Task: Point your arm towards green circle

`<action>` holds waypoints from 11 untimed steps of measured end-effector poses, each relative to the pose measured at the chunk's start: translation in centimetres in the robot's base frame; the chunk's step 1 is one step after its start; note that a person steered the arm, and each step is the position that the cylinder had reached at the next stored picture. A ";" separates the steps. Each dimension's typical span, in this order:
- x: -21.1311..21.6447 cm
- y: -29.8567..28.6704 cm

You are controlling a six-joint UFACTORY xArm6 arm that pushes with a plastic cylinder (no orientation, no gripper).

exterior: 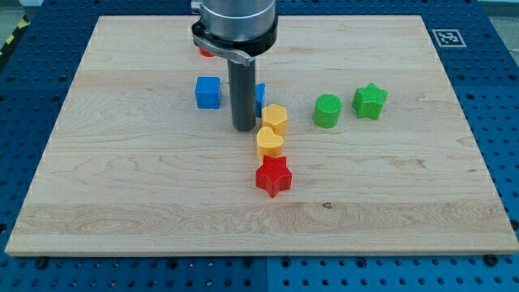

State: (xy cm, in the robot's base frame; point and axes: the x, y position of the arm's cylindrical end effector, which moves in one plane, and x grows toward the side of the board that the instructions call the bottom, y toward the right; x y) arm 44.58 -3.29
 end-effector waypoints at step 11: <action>-6.9 9.6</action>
